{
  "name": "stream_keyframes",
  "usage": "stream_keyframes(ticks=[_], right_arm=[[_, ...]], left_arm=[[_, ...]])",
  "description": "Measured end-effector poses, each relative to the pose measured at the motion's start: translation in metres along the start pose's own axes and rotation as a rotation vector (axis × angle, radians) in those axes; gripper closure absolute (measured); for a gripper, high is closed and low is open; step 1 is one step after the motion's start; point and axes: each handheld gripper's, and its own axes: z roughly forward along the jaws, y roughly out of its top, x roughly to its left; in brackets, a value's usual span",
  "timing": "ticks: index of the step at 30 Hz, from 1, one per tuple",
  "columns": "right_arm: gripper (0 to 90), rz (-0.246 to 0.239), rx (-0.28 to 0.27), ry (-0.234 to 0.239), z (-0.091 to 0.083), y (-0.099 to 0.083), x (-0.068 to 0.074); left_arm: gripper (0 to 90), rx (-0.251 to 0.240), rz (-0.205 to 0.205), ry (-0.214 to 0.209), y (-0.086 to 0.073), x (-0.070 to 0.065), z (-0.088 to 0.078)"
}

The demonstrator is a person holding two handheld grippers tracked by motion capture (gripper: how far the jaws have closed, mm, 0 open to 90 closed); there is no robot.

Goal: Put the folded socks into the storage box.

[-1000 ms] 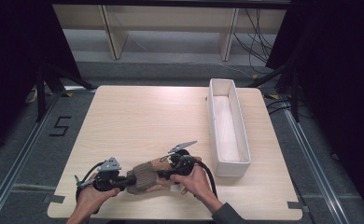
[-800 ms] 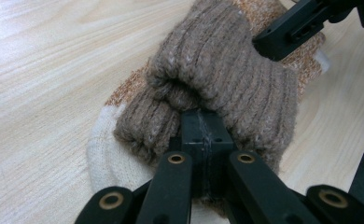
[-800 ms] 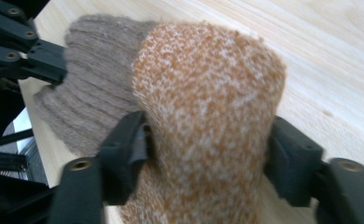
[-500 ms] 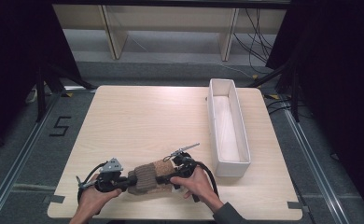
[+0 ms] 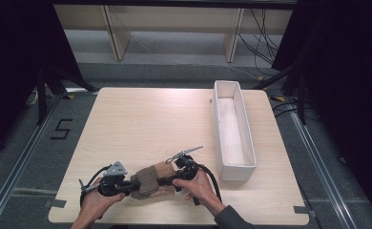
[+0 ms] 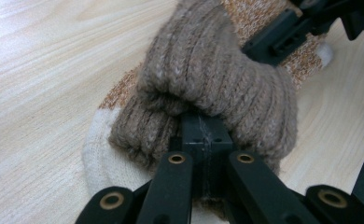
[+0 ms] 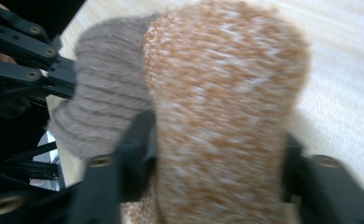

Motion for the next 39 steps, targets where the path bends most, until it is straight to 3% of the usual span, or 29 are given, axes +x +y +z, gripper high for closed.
stream_keyframes(ticks=[3, 5, 9, 13, 15, 21, 24, 27, 30, 33, 34, 35, 36, 39], right_arm=[[54.6, -0.025, 0.008, -0.008, -0.001, 0.001, 0.003], [55.7, -0.042, 0.019, -0.011, -0.002, 0.003, 0.003], [56.9, -0.076, 0.043, -0.029, -0.005, 0.007, 0.008], [57.3, -0.102, 0.054, -0.056, -0.007, 0.009, 0.011], [57.6, -0.113, 0.063, -0.07, -0.008, 0.01, 0.013], [58.6, -0.167, 0.095, -0.082, -0.015, 0.021, 0.022], [58.8, -0.201, 0.117, -0.08, -0.019, 0.029, 0.026], [58.8, -0.218, 0.144, -0.087, -0.024, 0.037, 0.031], [58.8, -0.221, 0.183, -0.064, -0.028, 0.044, 0.037], [58.9, -0.246, 0.205, -0.08, -0.035, 0.053, 0.044], [59.0, -0.251, 0.209, -0.087, -0.038, 0.057, 0.047], [59.0, -0.274, 0.215, -0.086, -0.04, 0.061, 0.05], [59.0, -0.304, 0.22, -0.111, -0.043, 0.066, 0.053], [59.1, -0.349, 0.239, -0.125, -0.055, 0.079, 0.064]], left_arm=[[89.0, 0.001, 0.0, -0.003, 0.0, 0.0, 0.0], [89.0, 0.016, 0.025, -0.001, 0.0, 0.001, -0.002], [88.8, -0.007, 0.008, -0.001, 0.0, -0.001, -0.001], [86.1, -0.012, 0.019, -0.005, 0.0, 0.0, -0.003], [78.9, -0.029, -0.003, -0.026, 0.0, -0.001, -0.006], [60.0, -0.061, 0.001, -0.003, -0.002, -0.004, -0.02], [47.7, -0.068, -0.006, 0.032, -0.007, -0.004, -0.03], [39.6, -0.113, -0.043, 0.049, -0.016, -0.001, -0.04], [37.5, -0.094, -0.055, 0.064, -0.026, 0.005, -0.045], [36.3, -0.078, -0.062, 0.073, -0.034, 0.007, -0.045], [36.2, -0.036, -0.032, 0.081, -0.035, 0.009, -0.047], [35.9, -0.049, -0.051, 0.073, -0.036, 0.006, -0.045], [35.8, -0.053, -0.041, 0.063, -0.036, 0.006, -0.044], [35.7, -0.052, -0.03, 0.047, -0.035, 0.003, -0.043]])
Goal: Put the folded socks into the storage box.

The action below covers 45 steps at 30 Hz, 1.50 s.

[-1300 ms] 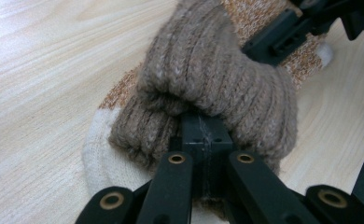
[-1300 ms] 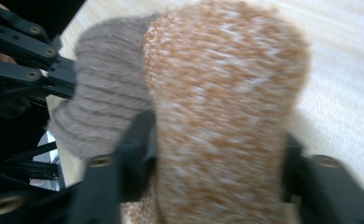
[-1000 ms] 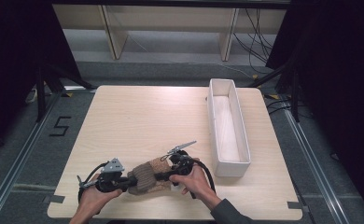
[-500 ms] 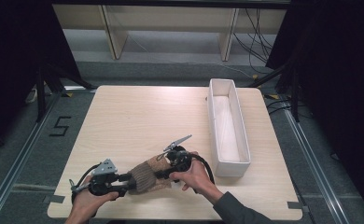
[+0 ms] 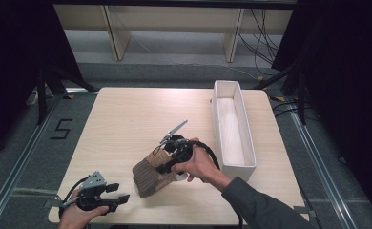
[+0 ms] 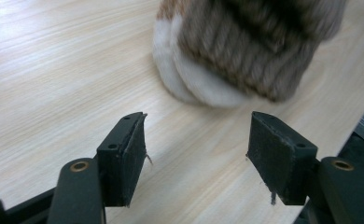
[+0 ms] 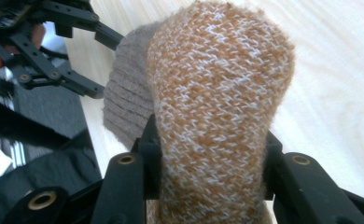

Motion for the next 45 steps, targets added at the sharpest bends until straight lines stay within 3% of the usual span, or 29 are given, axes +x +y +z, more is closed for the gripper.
stream_keyframes(ticks=[6, 15, 31, 39, 45], right_arm=[[59.1, -0.059, 0.071, -0.058, -0.035, 0.022, 0.006], [58.9, -0.068, 0.137, -0.124, -0.08, 0.033, 0.002], [58.8, -0.067, 0.133, -0.196, -0.141, 0.029, -0.028], [58.8, -0.035, 0.167, -0.228, -0.165, 0.02, -0.039], [58.8, -0.016, 0.15, -0.263, -0.19, 0.013, -0.048]], left_arm=[[35.7, 0.019, 0.017, -0.02, 0.001, 0.0, -0.001], [31.9, 0.034, 0.017, -0.046, 0.0, -0.002, 0.002], [28.2, 0.076, 0.031, -0.055, 0.0, -0.004, 0.005], [28.2, 0.089, 0.032, -0.058, -0.001, -0.005, 0.006], [28.2, 0.091, 0.029, -0.058, -0.001, -0.005, 0.008]])
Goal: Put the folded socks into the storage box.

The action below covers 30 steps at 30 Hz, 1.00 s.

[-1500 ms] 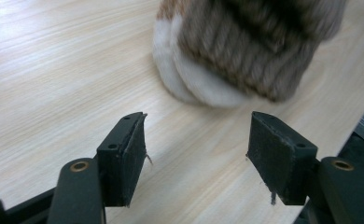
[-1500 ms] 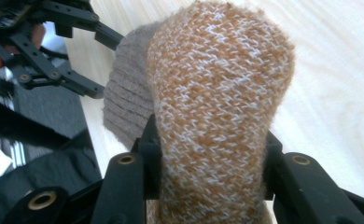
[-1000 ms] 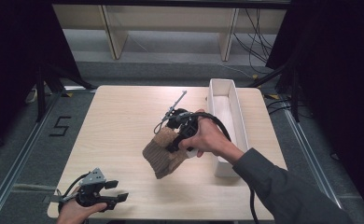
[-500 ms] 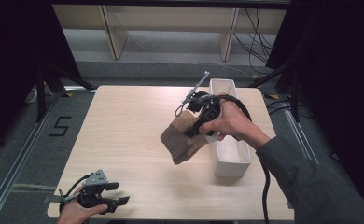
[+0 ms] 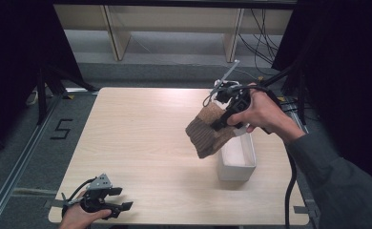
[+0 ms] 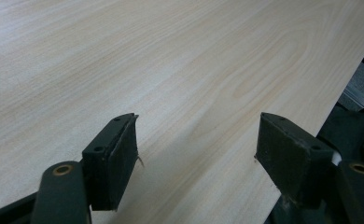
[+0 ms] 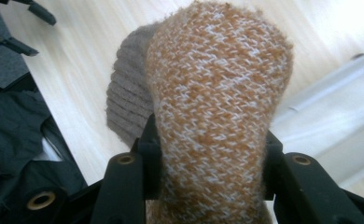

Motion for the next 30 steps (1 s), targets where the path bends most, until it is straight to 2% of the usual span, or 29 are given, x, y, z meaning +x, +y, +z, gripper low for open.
stream_keyframes(ticks=[8, 10, 11, 18, 22, 30], right_arm=[[58.7, 0.062, -0.048, -0.048, -0.025, -0.01, -0.027], [58.7, 0.07, -0.055, -0.063, -0.028, -0.013, -0.034], [58.7, 0.091, -0.054, -0.065, -0.029, -0.015, -0.037], [58.6, 0.137, -0.078, -0.117, -0.039, -0.026, -0.061], [58.6, 0.169, -0.066, -0.152, -0.041, -0.03, -0.074], [58.5, 0.19, -0.065, -0.195, -0.03, -0.036, -0.1]], left_arm=[[28.4, 0.016, 0.0, -0.004, 0.0, 0.0, 0.001], [28.4, 0.007, -0.002, 0.002, 0.0, -0.001, 0.001], [28.4, 0.004, -0.006, -0.002, 0.0, 0.0, 0.002], [28.6, 0.017, 0.007, -0.005, 0.001, -0.002, 0.002], [28.5, 0.015, 0.003, -0.004, 0.001, -0.002, 0.003], [28.5, 0.02, 0.01, -0.012, 0.001, -0.002, 0.003]])
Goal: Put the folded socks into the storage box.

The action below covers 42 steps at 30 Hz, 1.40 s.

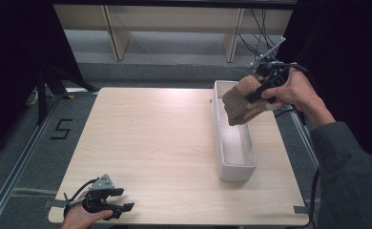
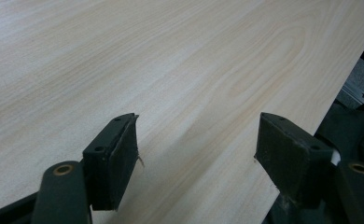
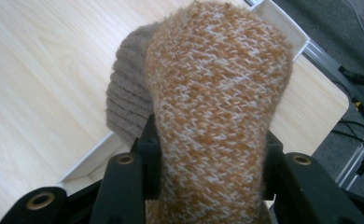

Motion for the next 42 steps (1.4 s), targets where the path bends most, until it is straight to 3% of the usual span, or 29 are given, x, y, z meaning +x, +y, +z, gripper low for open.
stream_keyframes(ticks=[5, 12, 21, 24, 27, 32, 42], right_arm=[[58.5, 0.015, 0.025, -0.003, 0.019, -0.001, -0.008], [58.4, -0.025, 0.04, -0.016, 0.045, 0.003, -0.015], [58.2, -0.069, 0.091, -0.04, 0.083, 0.006, -0.015], [58.1, -0.105, 0.099, -0.04, 0.094, 0.006, -0.016], [58.1, -0.119, 0.111, -0.048, 0.103, 0.004, -0.019], [58.1, -0.174, 0.15, -0.082, 0.113, 0.003, -0.018], [57.9, -0.197, 0.173, -0.129, 0.119, 0.002, -0.02]], left_arm=[[28.5, 0.008, 0.002, 0.002, -0.001, 0.001, 0.001], [28.5, 0.002, -0.016, 0.004, -0.001, 0.001, 0.003], [28.5, 0.012, -0.007, 0.0, -0.002, 0.001, 0.003], [28.4, 0.011, -0.008, 0.005, -0.002, 0.001, 0.003], [28.5, 0.028, 0.009, 0.003, -0.002, 0.002, 0.002], [28.5, 0.025, -0.005, 0.009, -0.002, 0.001, 0.005], [28.5, 0.042, 0.01, 0.001, -0.003, 0.001, 0.005]])
